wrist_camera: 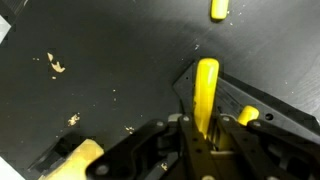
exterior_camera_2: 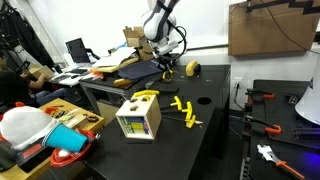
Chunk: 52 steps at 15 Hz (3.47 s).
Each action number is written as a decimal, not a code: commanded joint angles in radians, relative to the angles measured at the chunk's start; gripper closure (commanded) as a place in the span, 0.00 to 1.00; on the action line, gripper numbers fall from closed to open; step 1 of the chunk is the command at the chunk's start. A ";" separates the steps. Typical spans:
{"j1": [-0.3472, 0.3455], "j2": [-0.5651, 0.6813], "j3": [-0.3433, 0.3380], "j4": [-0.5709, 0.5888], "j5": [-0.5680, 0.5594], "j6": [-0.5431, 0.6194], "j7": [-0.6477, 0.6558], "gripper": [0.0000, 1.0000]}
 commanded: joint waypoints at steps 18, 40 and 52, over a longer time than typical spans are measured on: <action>-0.021 -0.041 0.007 -0.073 -0.021 0.116 0.028 0.96; -0.082 0.085 0.025 0.047 0.084 0.146 -0.015 0.96; -0.078 0.033 0.013 -0.026 0.080 0.130 -0.016 0.96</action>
